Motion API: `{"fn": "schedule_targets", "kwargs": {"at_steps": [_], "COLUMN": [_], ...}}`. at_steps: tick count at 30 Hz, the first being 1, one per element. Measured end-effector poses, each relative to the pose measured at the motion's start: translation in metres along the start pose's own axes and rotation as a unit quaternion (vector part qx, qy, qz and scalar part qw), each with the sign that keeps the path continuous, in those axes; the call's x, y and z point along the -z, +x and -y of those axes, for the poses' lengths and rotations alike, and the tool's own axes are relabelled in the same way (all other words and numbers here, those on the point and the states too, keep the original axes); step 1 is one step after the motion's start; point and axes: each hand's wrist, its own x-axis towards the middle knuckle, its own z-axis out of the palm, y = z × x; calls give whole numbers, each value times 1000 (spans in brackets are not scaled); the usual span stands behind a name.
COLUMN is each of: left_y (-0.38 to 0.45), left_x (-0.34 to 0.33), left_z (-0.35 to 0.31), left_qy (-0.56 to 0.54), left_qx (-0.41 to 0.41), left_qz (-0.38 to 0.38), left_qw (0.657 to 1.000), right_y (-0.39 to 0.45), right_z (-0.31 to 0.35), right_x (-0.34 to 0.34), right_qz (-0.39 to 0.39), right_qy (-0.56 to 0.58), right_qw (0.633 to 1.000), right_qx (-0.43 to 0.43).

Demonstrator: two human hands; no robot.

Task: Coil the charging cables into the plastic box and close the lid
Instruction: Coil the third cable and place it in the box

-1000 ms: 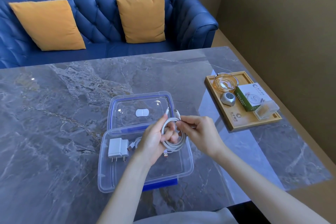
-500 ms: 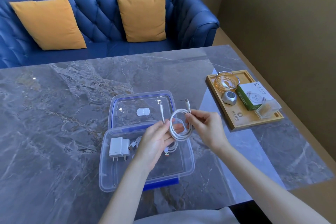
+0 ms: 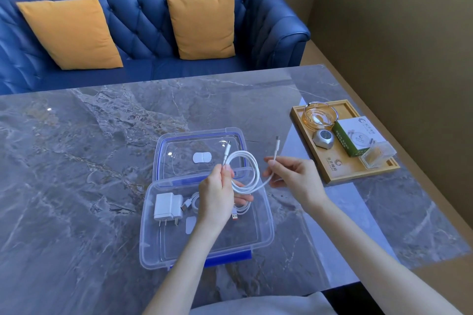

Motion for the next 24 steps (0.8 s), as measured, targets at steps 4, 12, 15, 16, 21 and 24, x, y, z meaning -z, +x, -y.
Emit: {"fn": "schedule_targets", "kwargs": {"at_steps": [4, 12, 15, 16, 21, 24], "left_y": [0, -6, -4, -3, -4, -8], "left_x": [1, -5, -4, -3, 0, -3], "left_z": [0, -1, -1, 0, -3, -7], "left_qy": [42, 47, 27, 28, 35, 86], "left_qx": [-41, -34, -12, -6, 12, -1], "left_qz": [-20, 16, 8, 8, 34, 61], "left_qw": [998, 998, 1000, 1000, 999, 994], "right_y": [-2, 0, -2, -3, -10, -15], "right_z": [-4, 4, 7, 7, 6, 0], "right_x": [4, 4, 4, 4, -3, -12], "right_qz": [37, 76, 94, 107, 117, 77], "right_qy": [-166, -160, -25, -11, 1, -138], "right_qw": [985, 983, 995, 994, 993, 987], "right_qx": [17, 45, 12, -3, -30, 43]}}
